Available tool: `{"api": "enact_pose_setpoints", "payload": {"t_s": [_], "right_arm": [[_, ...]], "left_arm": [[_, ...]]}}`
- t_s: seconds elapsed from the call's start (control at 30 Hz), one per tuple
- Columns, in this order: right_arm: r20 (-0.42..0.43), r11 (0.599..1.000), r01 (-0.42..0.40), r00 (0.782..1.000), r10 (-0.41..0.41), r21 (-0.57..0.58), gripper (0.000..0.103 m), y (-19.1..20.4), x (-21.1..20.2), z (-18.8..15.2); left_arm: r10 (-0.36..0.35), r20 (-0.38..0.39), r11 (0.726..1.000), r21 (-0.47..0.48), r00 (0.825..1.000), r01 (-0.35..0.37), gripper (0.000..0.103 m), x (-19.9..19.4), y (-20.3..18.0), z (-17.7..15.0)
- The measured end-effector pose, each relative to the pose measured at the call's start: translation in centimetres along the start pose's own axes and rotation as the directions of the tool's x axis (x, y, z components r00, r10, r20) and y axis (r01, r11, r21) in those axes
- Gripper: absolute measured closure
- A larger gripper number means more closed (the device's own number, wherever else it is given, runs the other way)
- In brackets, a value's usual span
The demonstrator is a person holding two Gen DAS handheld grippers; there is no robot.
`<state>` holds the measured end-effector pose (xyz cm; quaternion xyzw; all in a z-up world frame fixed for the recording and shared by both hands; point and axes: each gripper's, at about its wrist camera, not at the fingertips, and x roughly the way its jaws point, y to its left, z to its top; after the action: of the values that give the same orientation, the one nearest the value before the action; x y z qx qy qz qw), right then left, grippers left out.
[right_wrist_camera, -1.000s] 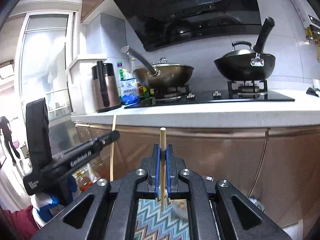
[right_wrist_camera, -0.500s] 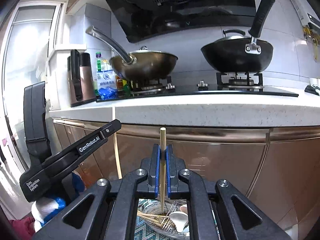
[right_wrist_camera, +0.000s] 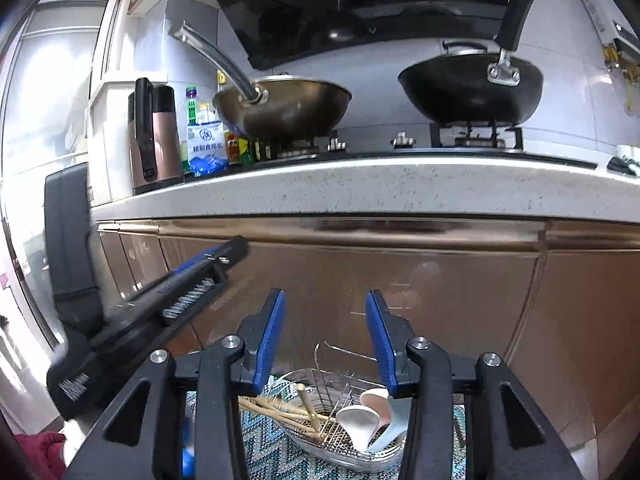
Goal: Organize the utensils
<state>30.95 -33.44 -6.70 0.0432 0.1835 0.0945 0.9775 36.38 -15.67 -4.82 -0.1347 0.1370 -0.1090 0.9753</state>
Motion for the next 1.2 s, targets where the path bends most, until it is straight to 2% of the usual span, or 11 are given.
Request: {"api": "enact_pose_setpoints", "payload": {"t_s": [0.03, 0.23, 0.4, 0.57, 0.63, 0.83, 1.2], "right_arm": [[0.005, 1.000, 0.004, 1.000, -0.004, -0.001, 0.057, 0.1, -0.3, 0.1], [0.038, 0.999, 0.039, 0.999, -0.038, -0.005, 0.046, 1.0, -4.2, 0.2], [0.066, 0.997, 0.072, 0.995, -0.071, 0.001, 0.034, 2.0, -8.7, -0.7], [0.061, 0.994, 0.108, 0.992, -0.108, 0.006, 0.023, 3.2, -12.7, -2.8], [0.056, 0.992, 0.128, 0.990, -0.127, -0.007, 0.014, 4.0, -14.2, -4.0], [0.052, 0.983, 0.183, 0.982, -0.182, -0.029, 0.002, 5.9, -18.6, -7.1], [0.094, 0.960, 0.279, 0.957, -0.275, -0.037, 0.000, 8.1, -24.5, -9.6]], "left_arm": [[0.005, 0.003, 1.000, 0.001, 1.000, -0.005, 0.056, -0.7, 0.3, 0.3], [0.034, -0.005, 0.997, 0.073, 0.999, -0.034, 0.050, -5.2, 1.4, 1.1], [0.065, -0.051, 0.992, 0.111, 0.997, -0.059, 0.050, -8.9, 2.6, 0.8], [0.079, -0.063, 0.987, 0.148, 0.995, -0.069, 0.047, -13.4, 3.4, -0.5], [0.094, -0.060, 0.983, 0.166, 0.994, -0.083, 0.044, -15.2, 3.6, -1.2], [0.117, -0.063, 0.977, 0.185, 0.991, -0.103, 0.041, -20.1, 4.9, -3.1], [0.152, -0.044, 0.965, 0.221, 0.987, -0.138, 0.032, -27.1, 6.5, -4.5]]}}
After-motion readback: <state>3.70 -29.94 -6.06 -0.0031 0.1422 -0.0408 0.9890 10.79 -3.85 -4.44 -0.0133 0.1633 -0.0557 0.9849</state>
